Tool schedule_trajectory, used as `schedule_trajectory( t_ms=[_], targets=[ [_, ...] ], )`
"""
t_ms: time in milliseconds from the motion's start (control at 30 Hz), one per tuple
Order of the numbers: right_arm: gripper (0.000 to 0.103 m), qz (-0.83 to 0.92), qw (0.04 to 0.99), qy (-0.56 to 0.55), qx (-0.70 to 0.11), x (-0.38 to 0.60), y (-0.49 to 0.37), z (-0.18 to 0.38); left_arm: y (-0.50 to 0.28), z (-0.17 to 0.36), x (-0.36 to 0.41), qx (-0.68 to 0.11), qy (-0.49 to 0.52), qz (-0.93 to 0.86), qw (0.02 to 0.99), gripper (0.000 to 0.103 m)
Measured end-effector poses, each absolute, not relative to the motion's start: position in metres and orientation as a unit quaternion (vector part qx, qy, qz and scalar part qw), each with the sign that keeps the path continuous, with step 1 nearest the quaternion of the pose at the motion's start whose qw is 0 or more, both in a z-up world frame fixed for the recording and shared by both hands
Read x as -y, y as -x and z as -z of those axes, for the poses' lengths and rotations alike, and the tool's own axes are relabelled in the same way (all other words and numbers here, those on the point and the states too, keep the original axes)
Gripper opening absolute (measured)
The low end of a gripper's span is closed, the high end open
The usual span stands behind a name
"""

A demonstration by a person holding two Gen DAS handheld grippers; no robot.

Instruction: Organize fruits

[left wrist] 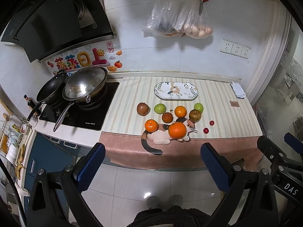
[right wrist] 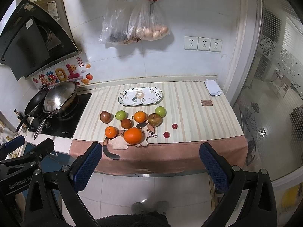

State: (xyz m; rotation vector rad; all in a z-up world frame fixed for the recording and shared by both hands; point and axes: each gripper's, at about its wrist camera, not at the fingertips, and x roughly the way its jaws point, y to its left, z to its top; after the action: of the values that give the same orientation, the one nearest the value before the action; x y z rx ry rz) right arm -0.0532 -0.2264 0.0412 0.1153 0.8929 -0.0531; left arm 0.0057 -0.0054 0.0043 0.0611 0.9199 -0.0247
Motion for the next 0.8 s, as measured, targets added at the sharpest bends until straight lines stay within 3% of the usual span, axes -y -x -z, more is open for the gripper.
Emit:
schedule_trajectory(
  t_ms=[800],
  targets=[
    [0.103,0.023,0.901,-0.056,-0.429,0.223,0.0527,-0.0434,-0.0024,-0.0104,-0.0039,-0.439,-0.025,0.012,0.898,0.103]
  ],
)
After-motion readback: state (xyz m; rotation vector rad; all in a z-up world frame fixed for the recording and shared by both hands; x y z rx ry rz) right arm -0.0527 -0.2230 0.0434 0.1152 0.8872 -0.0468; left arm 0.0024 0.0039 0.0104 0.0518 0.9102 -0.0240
